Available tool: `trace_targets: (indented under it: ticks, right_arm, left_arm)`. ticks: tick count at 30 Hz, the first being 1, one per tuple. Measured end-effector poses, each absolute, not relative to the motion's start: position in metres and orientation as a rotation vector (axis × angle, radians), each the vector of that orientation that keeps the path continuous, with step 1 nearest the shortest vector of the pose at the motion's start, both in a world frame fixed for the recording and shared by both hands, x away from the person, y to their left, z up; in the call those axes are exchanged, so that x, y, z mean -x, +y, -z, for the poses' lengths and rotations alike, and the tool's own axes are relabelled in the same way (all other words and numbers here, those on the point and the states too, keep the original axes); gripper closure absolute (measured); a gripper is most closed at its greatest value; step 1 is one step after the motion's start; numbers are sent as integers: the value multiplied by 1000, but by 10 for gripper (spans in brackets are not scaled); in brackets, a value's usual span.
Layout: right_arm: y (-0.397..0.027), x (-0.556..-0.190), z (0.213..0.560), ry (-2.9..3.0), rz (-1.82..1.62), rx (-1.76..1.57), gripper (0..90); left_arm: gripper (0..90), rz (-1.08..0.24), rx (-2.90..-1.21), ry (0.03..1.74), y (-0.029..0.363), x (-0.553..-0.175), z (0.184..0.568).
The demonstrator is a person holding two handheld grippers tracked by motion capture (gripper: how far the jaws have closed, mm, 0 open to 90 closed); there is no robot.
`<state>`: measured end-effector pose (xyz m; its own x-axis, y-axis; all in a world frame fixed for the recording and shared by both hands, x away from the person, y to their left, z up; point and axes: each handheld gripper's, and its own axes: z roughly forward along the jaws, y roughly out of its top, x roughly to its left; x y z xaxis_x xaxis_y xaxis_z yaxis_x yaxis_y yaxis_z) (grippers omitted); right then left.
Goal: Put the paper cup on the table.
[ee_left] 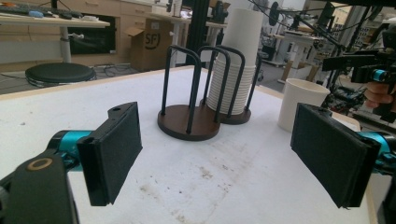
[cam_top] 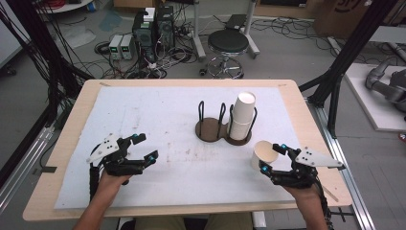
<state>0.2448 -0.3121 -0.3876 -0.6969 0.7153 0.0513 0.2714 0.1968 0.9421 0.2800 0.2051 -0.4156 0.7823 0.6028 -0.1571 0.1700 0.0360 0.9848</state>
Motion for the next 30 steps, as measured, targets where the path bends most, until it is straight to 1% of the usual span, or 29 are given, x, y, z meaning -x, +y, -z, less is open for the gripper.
trace_targets:
  ticks: [10,30]
  right_arm:
    - [-312,-243,382,2038,-1518,-917,204]
    - [-314,-245,385,2047,-1508,-922,204]
  left_arm:
    - [163,-384,-1525,649,209,-275,414]
    - [163,-392,-1528,658,210,-276,415]
